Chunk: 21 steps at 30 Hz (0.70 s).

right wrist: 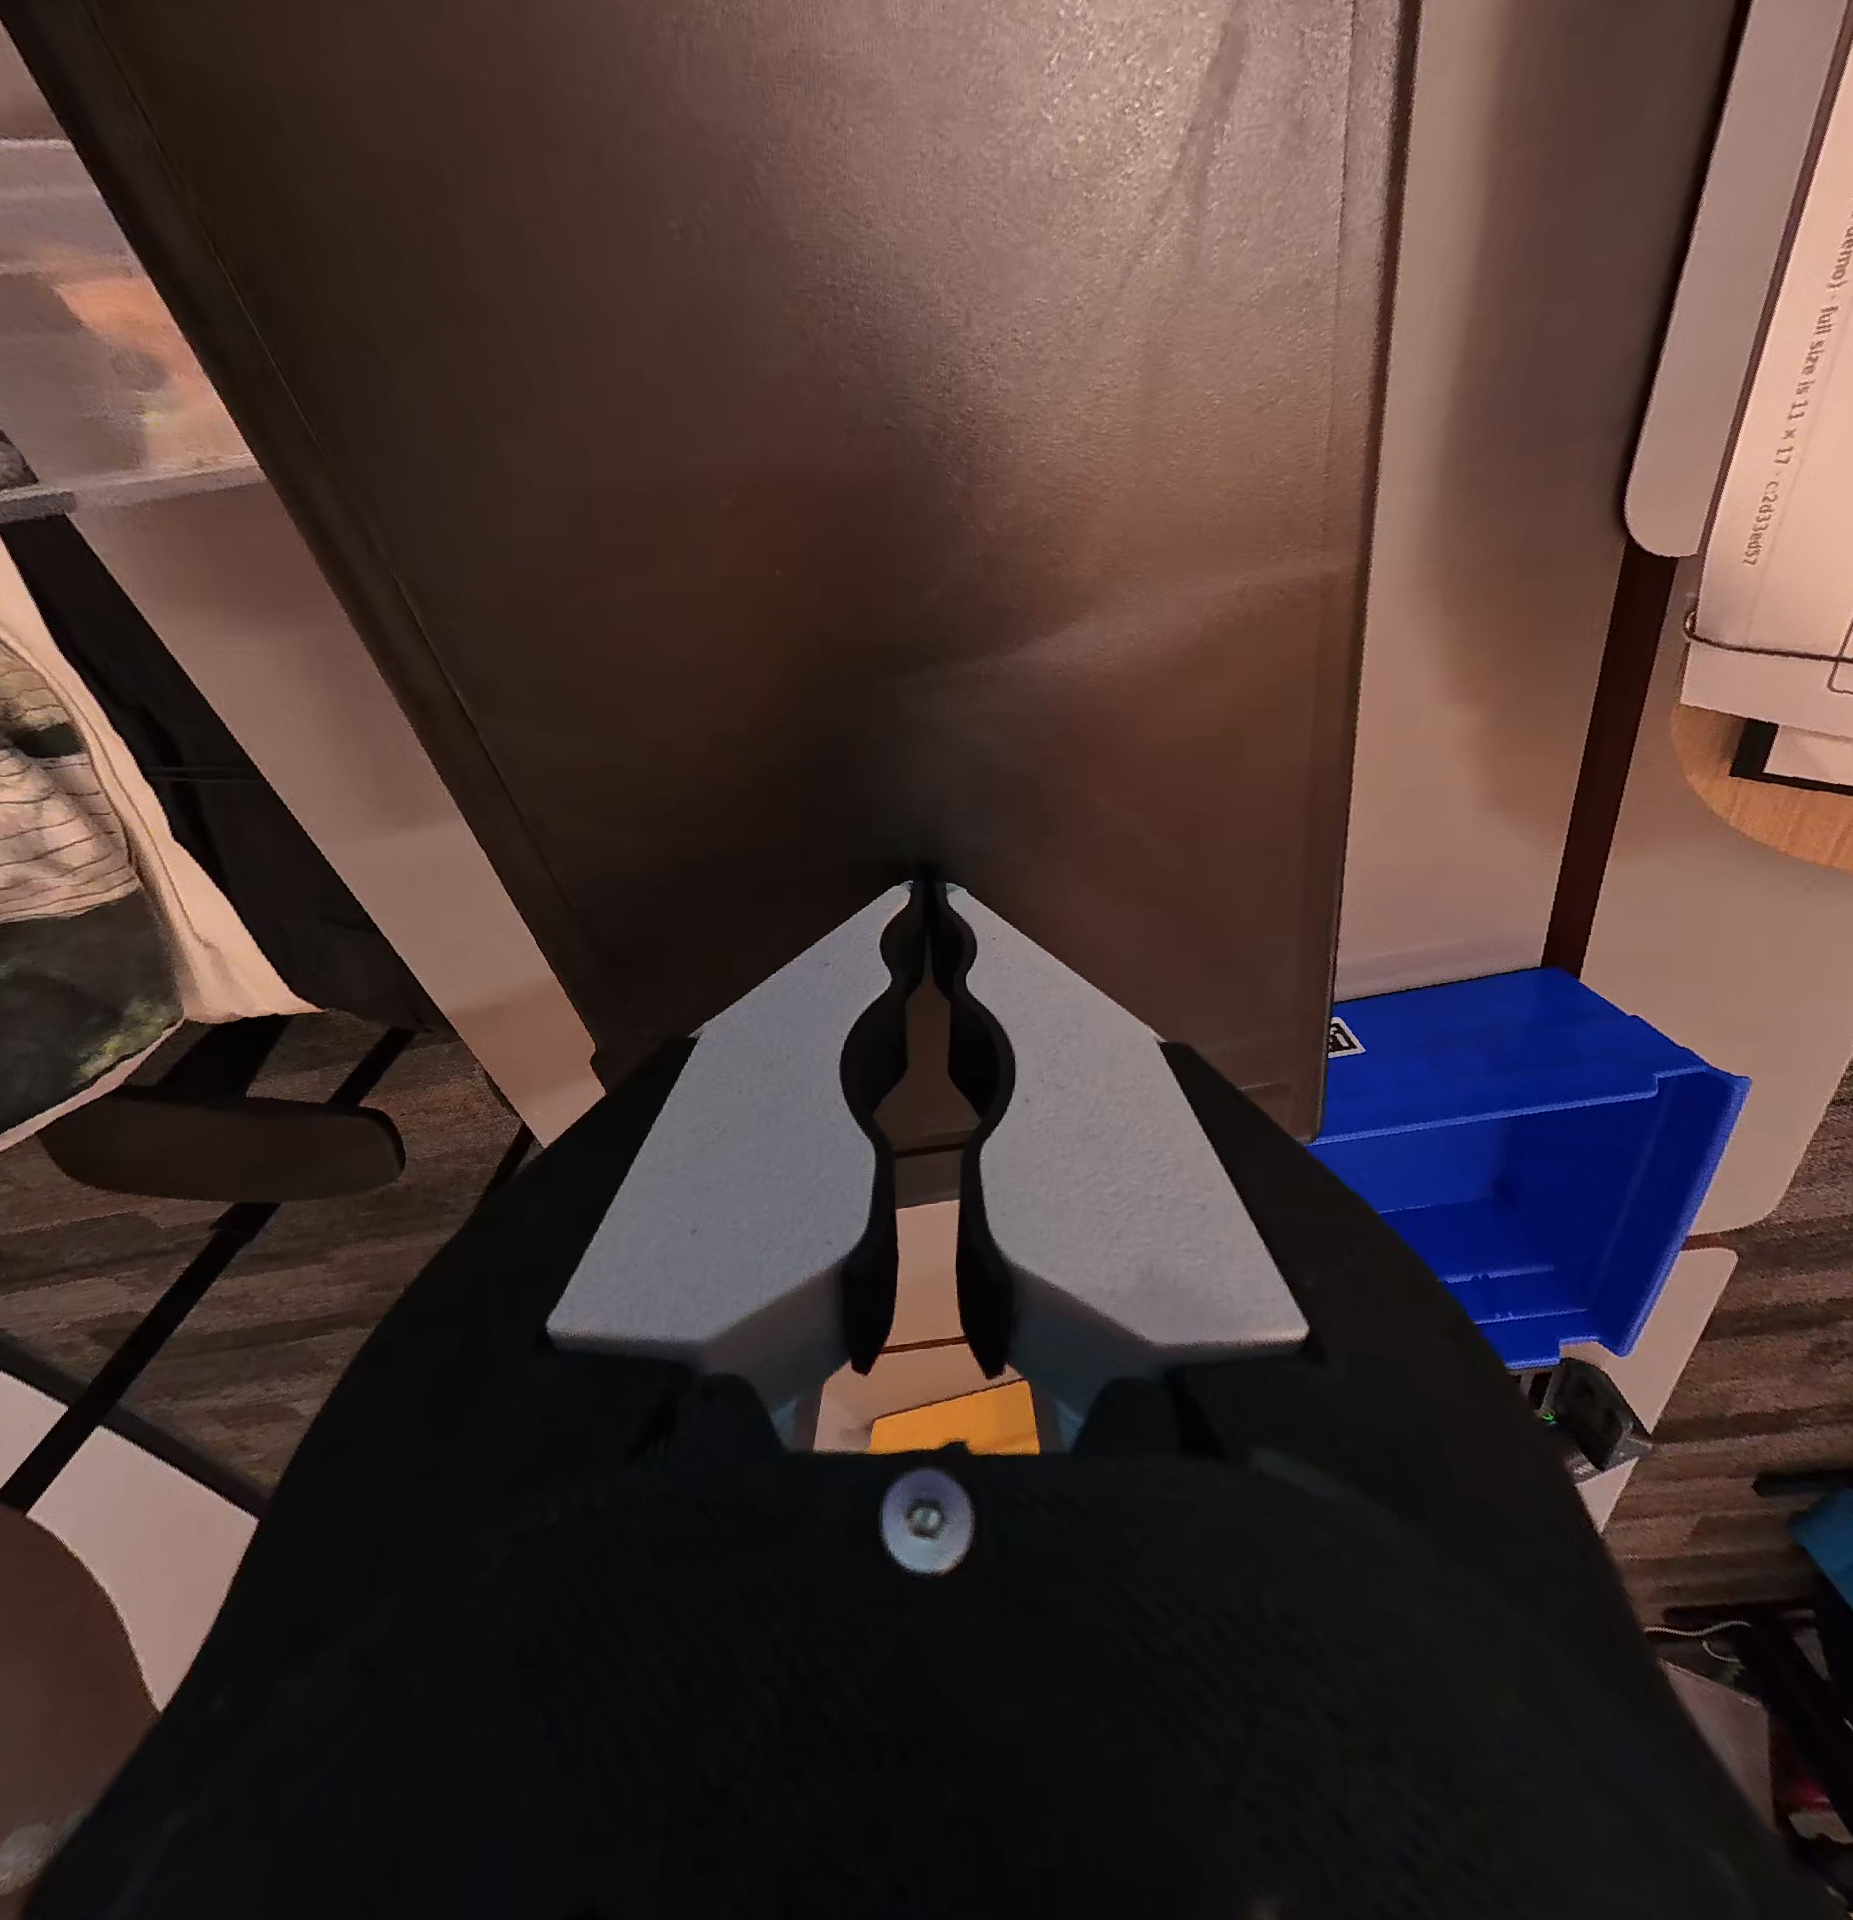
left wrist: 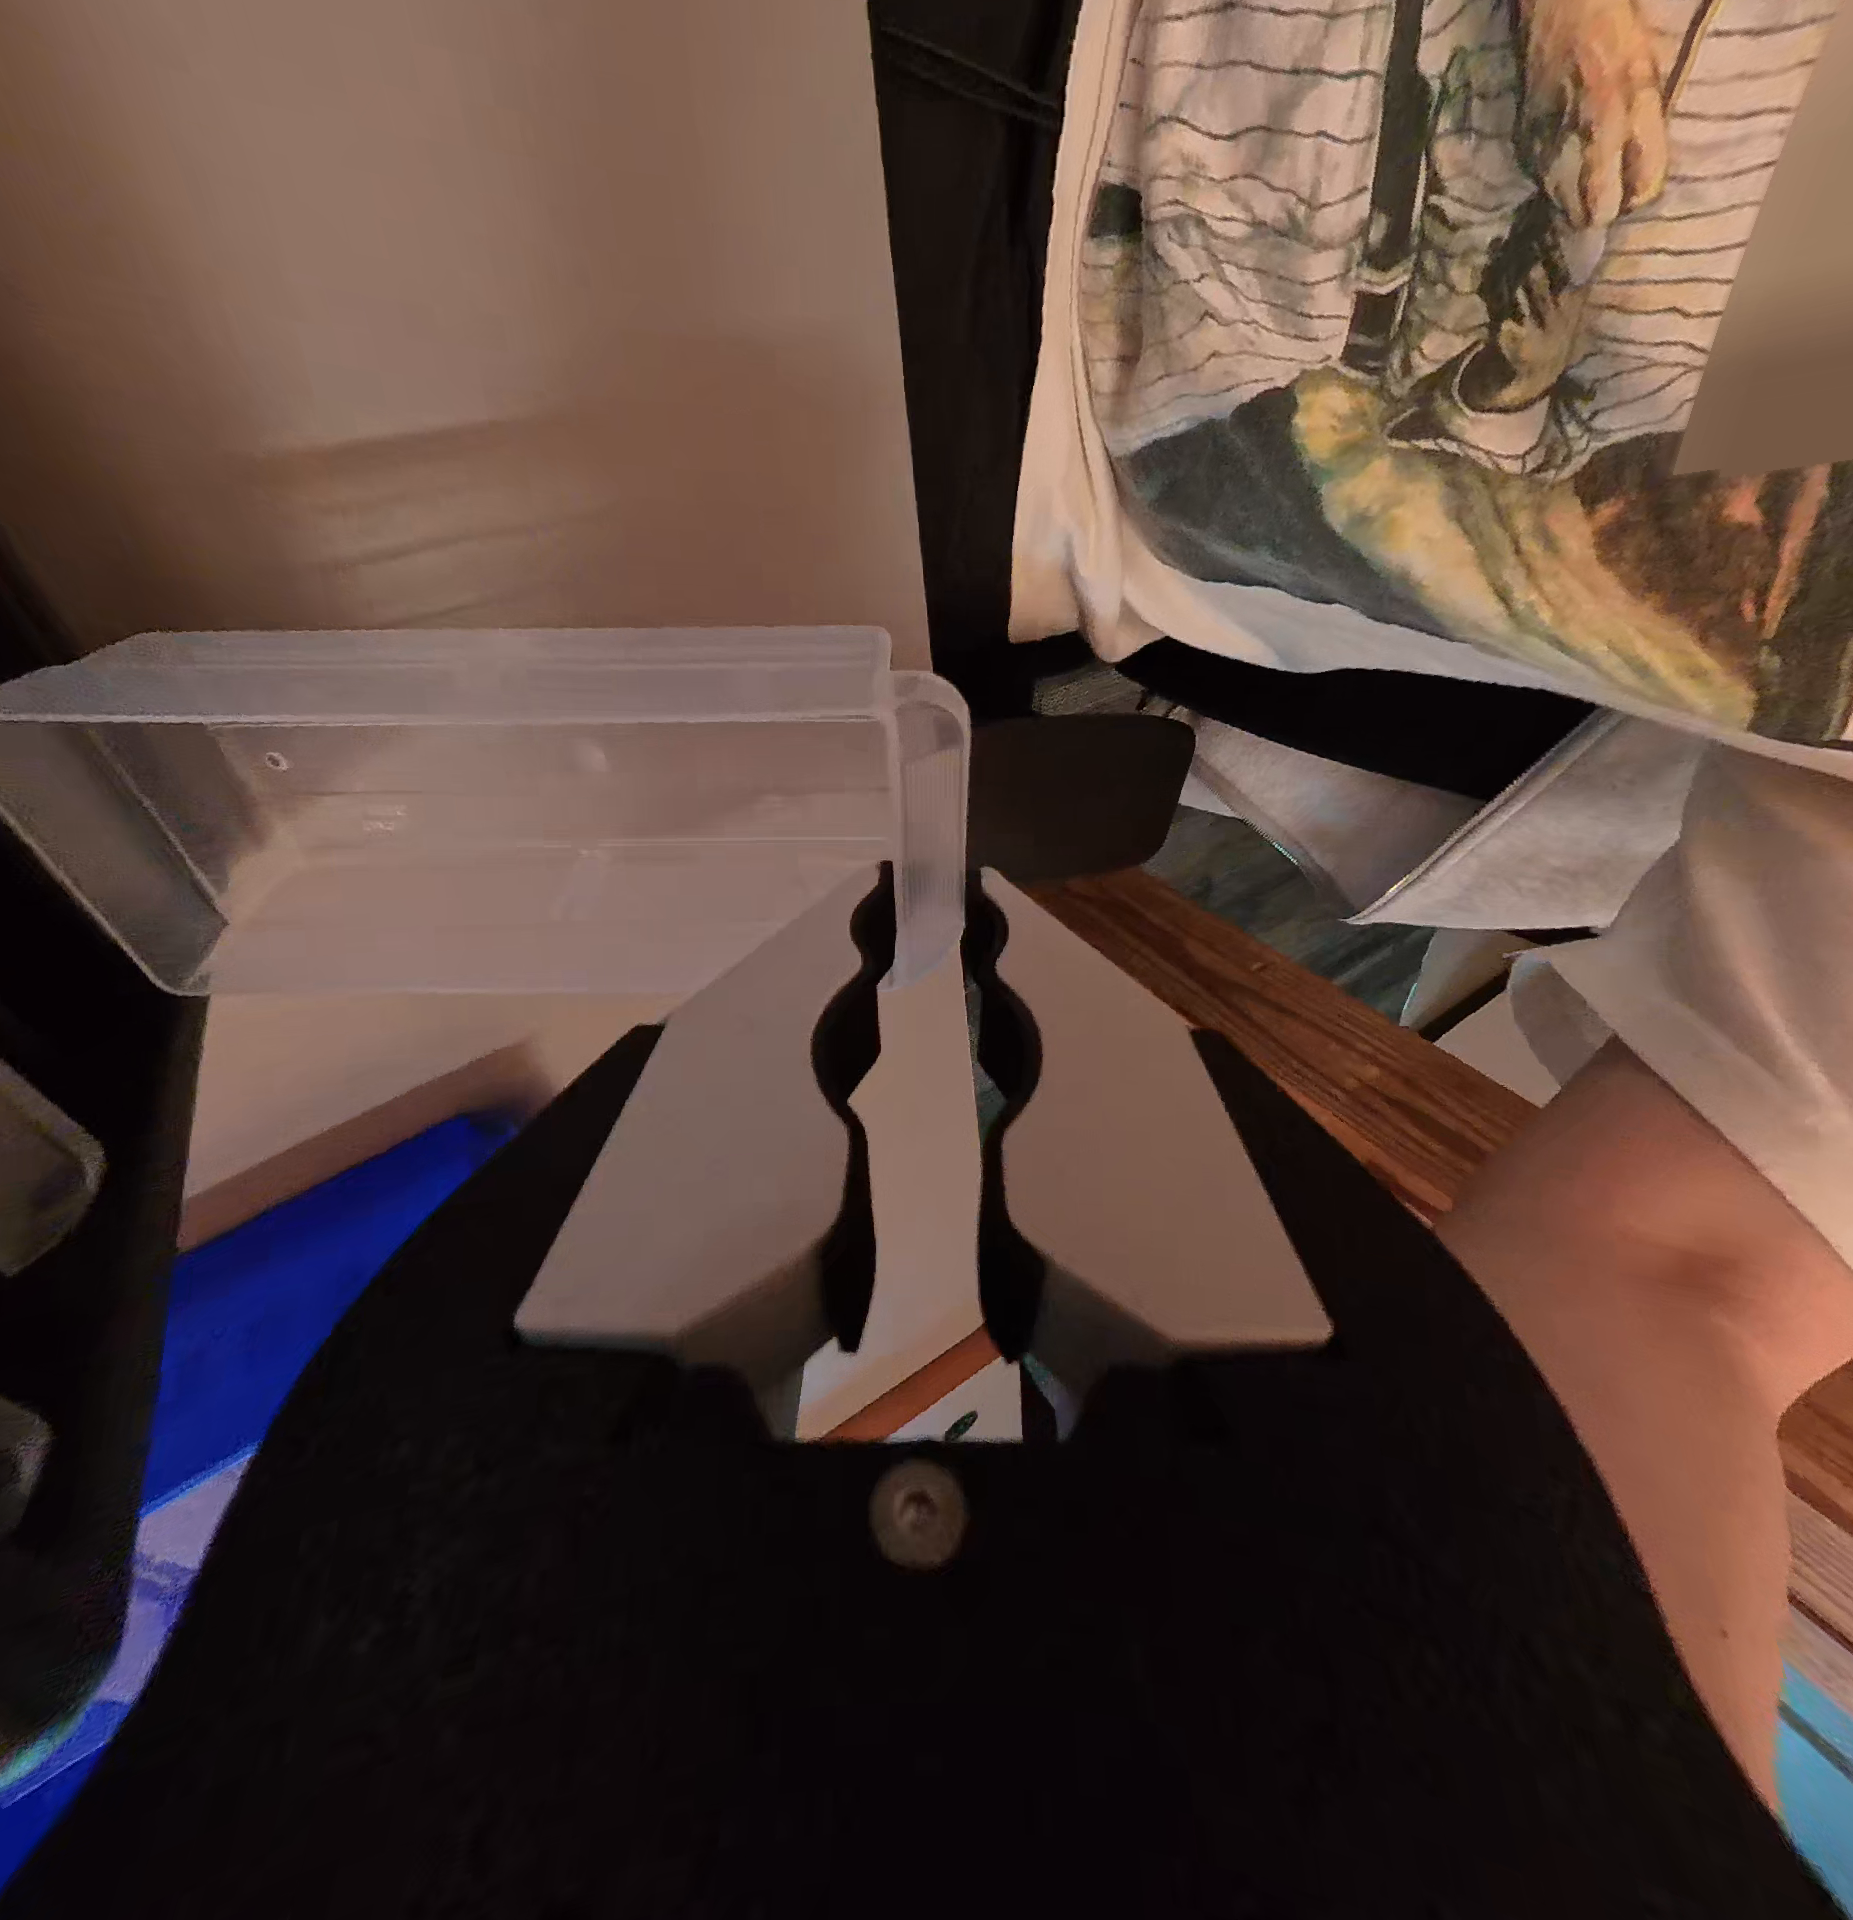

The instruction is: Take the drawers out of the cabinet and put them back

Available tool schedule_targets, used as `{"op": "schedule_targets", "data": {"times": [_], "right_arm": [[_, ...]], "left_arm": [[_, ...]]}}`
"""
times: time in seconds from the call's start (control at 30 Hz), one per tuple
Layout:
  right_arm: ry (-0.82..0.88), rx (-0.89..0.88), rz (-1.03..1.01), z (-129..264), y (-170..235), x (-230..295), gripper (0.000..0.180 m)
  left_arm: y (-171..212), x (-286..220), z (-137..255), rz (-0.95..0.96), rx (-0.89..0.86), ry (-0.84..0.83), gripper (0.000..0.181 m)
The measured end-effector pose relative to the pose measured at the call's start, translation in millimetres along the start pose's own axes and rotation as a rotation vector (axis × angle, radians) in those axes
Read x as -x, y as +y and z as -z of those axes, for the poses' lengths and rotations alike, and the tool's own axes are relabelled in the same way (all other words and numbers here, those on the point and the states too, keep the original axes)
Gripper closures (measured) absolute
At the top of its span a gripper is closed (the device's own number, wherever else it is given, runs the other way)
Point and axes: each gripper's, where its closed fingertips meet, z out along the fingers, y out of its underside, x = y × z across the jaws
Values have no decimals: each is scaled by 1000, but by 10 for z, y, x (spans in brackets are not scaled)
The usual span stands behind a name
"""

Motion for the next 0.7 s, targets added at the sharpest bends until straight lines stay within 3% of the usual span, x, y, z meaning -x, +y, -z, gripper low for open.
{"op": "schedule_targets", "data": {"times": [0.7], "right_arm": [[-5,2,9,2,0,2,180]], "left_arm": [[17,343,97,123,70,-43,171]]}}
